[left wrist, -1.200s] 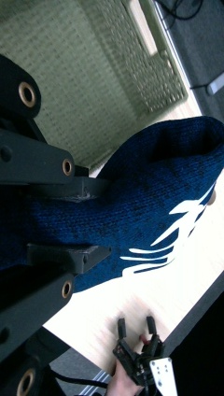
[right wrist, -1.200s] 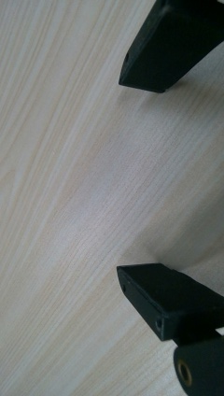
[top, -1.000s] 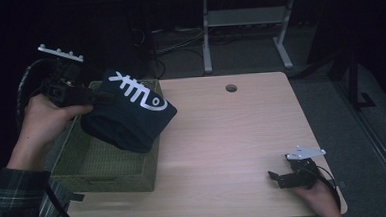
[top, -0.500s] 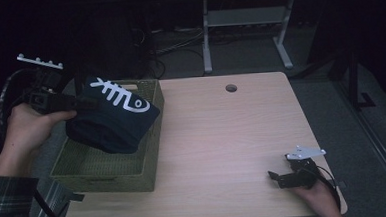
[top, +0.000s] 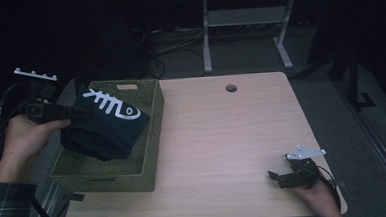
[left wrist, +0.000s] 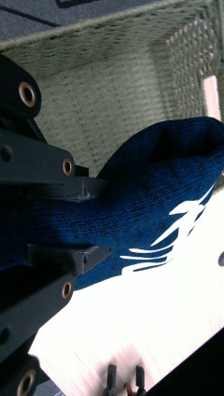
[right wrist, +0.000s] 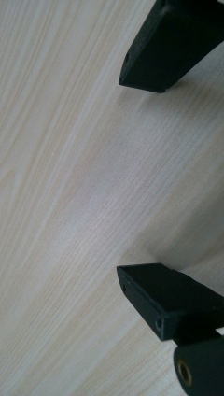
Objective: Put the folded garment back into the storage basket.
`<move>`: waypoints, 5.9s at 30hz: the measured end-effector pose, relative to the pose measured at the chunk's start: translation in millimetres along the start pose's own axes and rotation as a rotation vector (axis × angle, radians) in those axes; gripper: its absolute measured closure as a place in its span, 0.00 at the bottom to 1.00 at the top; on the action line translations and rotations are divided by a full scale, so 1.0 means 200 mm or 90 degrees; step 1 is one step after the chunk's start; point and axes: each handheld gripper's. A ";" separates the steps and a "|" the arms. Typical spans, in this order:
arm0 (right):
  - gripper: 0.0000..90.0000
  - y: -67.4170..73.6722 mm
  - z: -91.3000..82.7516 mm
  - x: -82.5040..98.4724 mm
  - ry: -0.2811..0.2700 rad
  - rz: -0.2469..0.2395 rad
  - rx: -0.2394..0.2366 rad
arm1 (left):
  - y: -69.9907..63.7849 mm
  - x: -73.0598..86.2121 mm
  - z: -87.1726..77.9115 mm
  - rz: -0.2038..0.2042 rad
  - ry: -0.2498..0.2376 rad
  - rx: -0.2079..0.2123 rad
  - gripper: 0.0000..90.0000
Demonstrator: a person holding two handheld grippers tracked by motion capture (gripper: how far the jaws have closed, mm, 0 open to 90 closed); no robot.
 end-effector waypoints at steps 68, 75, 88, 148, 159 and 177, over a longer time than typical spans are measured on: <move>0.09 0.00 0.00 0.00 0.001 -0.003 0.000 | 0.32 0.28 0.58 -0.084 0.125 -0.061 0.76; 0.09 0.00 0.00 0.00 0.001 -0.003 0.000 | 0.36 0.32 0.64 -0.070 0.156 -0.111 0.73; 0.09 0.00 0.00 0.00 0.001 -0.003 0.000 | 0.39 0.35 0.66 -0.069 0.159 -0.124 0.55; 0.09 0.00 0.00 0.00 0.001 -0.001 0.001 | -0.65 0.11 0.77 0.165 -0.070 0.082 0.14; 0.09 0.00 0.00 0.00 0.001 -0.002 0.001 | -0.87 0.22 1.04 0.224 -0.063 0.115 0.14; 0.09 0.00 0.00 0.00 0.000 -0.003 0.002 | -0.92 0.49 1.37 0.279 -0.048 0.124 0.14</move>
Point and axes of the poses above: each handheld gripper's, and its own axes: z roughly forward along the jaws, x roughly out of its underside, y roughly to its left
